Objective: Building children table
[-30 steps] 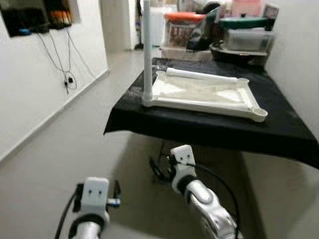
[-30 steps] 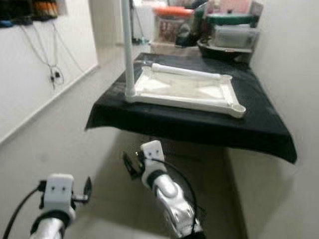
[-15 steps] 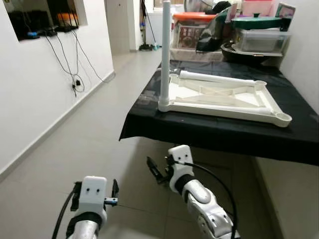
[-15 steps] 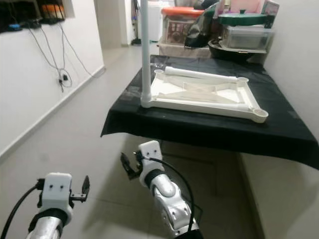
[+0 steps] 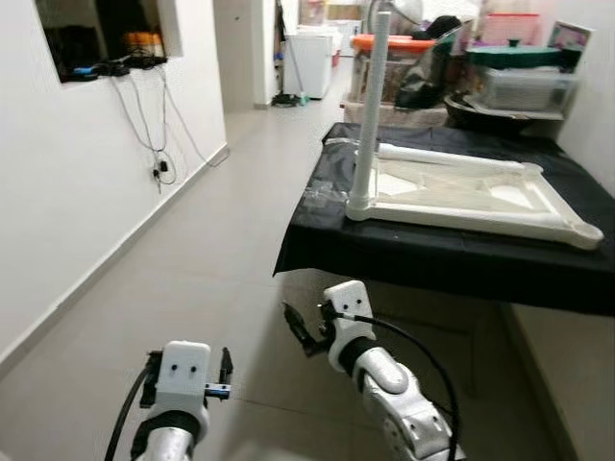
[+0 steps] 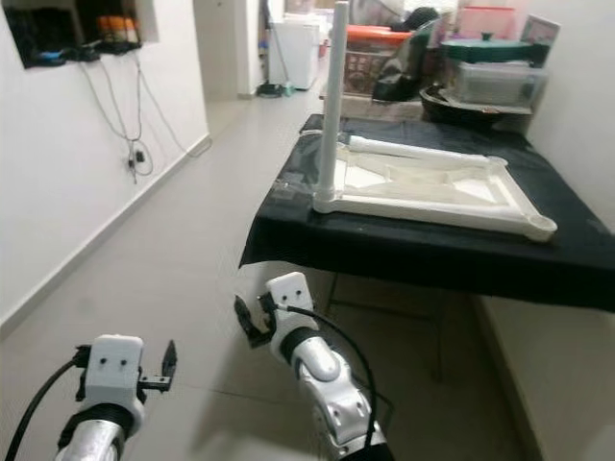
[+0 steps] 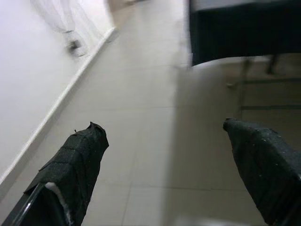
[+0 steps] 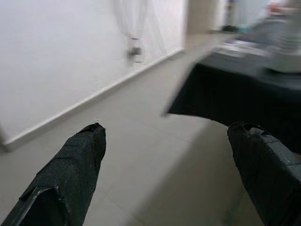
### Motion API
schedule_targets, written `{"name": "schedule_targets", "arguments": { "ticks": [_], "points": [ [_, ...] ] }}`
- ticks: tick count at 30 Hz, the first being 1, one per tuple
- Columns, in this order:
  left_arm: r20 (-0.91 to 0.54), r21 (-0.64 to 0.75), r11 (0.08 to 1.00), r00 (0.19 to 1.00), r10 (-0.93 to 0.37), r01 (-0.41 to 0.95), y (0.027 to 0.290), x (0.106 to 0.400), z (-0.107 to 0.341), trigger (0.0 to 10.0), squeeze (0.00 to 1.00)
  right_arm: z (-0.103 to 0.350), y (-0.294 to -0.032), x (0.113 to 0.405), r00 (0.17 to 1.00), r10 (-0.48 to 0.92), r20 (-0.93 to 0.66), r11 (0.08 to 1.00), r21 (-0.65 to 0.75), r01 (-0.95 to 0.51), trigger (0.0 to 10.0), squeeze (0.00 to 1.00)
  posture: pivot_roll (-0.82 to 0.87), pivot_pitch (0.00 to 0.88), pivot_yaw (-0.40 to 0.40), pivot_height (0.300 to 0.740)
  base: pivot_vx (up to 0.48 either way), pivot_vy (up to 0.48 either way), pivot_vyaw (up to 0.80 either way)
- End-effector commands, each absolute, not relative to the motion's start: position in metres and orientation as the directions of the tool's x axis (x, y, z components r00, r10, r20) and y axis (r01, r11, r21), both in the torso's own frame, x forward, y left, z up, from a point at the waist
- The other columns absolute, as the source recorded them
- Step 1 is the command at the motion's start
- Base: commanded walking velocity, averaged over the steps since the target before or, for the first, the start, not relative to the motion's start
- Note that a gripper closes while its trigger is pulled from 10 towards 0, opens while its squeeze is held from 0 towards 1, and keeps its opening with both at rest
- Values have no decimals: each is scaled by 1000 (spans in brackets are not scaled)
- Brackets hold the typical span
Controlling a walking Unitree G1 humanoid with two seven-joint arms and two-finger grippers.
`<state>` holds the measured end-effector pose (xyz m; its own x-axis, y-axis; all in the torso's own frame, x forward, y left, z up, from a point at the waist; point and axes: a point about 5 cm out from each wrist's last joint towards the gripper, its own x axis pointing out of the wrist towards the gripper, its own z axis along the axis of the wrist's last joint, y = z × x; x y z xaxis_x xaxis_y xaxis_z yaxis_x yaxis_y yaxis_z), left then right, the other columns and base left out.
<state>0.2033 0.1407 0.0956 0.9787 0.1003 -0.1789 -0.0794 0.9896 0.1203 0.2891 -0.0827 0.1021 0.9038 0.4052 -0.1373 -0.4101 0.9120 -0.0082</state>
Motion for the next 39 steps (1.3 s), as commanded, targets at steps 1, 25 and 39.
{"name": "schedule_targets", "arguments": {
  "ticks": [1, 25, 39],
  "points": [
    [-175, 125, 990, 981, 86, -65, 137, 205, 96, 10000, 0, 101, -86, 290, 909, 391, -144, 917, -20, -398, 10000, 0, 76, 0, -16, 740, 0, 0, -800],
    [-77, 152, 976, 983, 169, -156, 149, 203, 111, 10000, 0, 107, -94, 291, 934, 344, -97, 939, 8, -345, 10000, 0, 80, 0, -19, 740, 11, 0, -267],
    [17, 202, 939, 960, 280, -278, 190, 212, 129, 10000, 0, 130, -126, 315, 992, 122, 21, 993, -1, -122, 10000, 0, 85, 0, -22, 740, 289, 0, 0]
  ]
}}
